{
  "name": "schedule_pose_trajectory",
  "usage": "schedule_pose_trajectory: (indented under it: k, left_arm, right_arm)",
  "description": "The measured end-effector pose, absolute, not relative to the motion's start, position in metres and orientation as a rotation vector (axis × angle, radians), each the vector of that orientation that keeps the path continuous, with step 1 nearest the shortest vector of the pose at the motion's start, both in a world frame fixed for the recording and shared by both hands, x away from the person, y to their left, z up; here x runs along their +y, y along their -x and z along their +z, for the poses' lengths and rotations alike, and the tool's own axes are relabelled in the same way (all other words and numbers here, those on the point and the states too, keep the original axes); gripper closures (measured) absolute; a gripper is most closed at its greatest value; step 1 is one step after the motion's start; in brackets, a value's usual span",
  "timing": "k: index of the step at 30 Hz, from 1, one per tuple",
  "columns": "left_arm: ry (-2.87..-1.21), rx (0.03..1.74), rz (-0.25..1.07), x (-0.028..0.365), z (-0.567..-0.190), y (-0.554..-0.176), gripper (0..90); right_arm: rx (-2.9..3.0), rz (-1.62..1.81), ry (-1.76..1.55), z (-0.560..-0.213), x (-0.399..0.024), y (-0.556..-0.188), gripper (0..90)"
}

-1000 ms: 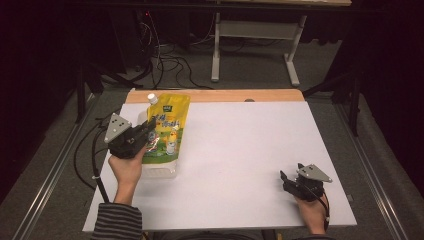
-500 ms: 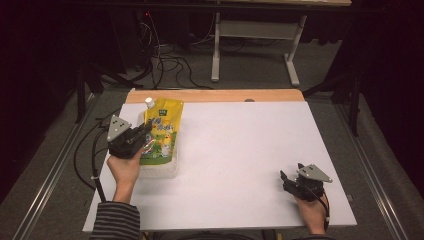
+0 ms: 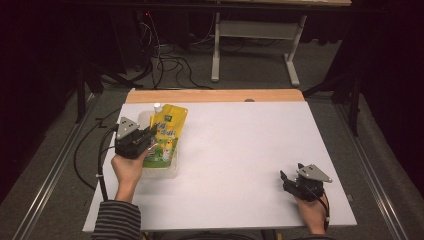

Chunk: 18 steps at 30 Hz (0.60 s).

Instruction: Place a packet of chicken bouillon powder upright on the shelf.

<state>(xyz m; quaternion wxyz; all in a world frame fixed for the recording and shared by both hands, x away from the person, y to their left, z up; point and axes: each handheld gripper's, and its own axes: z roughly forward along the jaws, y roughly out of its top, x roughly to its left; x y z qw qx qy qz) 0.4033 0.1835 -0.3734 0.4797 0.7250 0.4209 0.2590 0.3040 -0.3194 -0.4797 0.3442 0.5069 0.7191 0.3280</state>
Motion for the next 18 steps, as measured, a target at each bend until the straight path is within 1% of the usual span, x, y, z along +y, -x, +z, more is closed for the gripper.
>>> schedule_pose_trajectory:
  k: [8,9,12,16,17,18]
  left_arm:
    - [-1.818,1.082,0.585,0.187,-0.369,-0.407,79.5]
    - [-1.825,1.090,0.577,0.188,-0.367,-0.407,77.3]
    - [-1.892,1.123,0.550,0.185,-0.362,-0.411,73.5]
    - [-1.939,1.152,0.523,0.181,-0.359,-0.416,71.4]
    - [-1.978,1.172,0.482,0.178,-0.360,-0.421,71.0]
    - [-2.000,1.176,0.492,0.176,-0.361,-0.423,70.5]
  right_arm:
    - [1.867,0.852,-1.317,-0.480,-0.319,-0.304,31.3]
    - [1.869,0.848,-1.313,-0.480,-0.319,-0.304,31.3]
    - [1.867,0.854,-1.317,-0.480,-0.319,-0.304,31.3]
    - [1.862,0.854,-1.322,-0.480,-0.319,-0.304,31.3]
    - [1.860,0.852,-1.326,-0.480,-0.319,-0.304,31.3]
    - [1.862,0.854,-1.325,-0.480,-0.319,-0.304,31.3]
